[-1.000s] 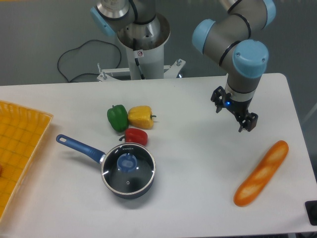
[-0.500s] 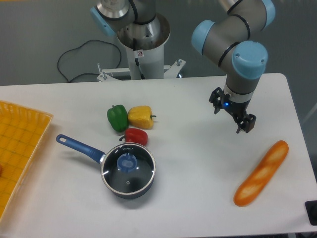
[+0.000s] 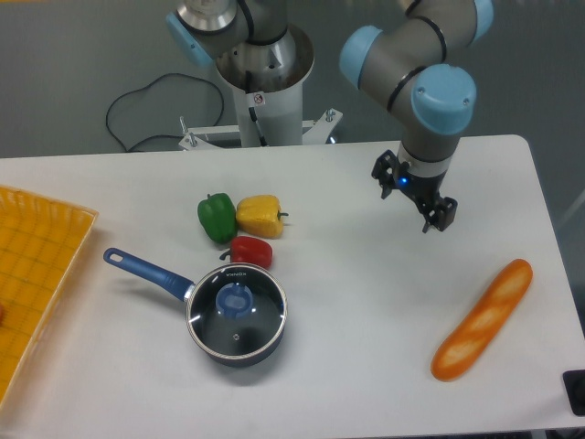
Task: Open the lid
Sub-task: 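Move the gripper from beside the baguette toward the peppers and saucepan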
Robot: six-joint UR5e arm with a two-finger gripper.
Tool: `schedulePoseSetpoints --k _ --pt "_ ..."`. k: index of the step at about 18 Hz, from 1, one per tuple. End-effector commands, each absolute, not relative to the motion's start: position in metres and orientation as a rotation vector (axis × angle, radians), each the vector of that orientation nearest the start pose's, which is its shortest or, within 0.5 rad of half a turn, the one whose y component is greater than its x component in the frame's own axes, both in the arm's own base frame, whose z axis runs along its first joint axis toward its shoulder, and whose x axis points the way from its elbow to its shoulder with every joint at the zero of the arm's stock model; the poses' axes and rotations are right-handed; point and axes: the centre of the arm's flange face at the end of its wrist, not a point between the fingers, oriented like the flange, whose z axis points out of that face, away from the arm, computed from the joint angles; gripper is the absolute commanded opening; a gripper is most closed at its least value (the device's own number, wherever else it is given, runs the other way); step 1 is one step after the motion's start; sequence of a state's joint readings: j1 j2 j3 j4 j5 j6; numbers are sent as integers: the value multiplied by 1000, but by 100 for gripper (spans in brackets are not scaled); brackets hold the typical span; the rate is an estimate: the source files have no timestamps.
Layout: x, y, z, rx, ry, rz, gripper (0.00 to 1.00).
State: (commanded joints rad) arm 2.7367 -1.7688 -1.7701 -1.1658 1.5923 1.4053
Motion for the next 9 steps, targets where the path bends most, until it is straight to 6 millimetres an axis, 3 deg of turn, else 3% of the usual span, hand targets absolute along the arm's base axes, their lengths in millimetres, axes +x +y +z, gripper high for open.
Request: schedulePoseSetpoints --k 4,9 --pt "-428 341 335 -3141 383 7 100" --pt "-408 366 336 -3149 291 -4 100"
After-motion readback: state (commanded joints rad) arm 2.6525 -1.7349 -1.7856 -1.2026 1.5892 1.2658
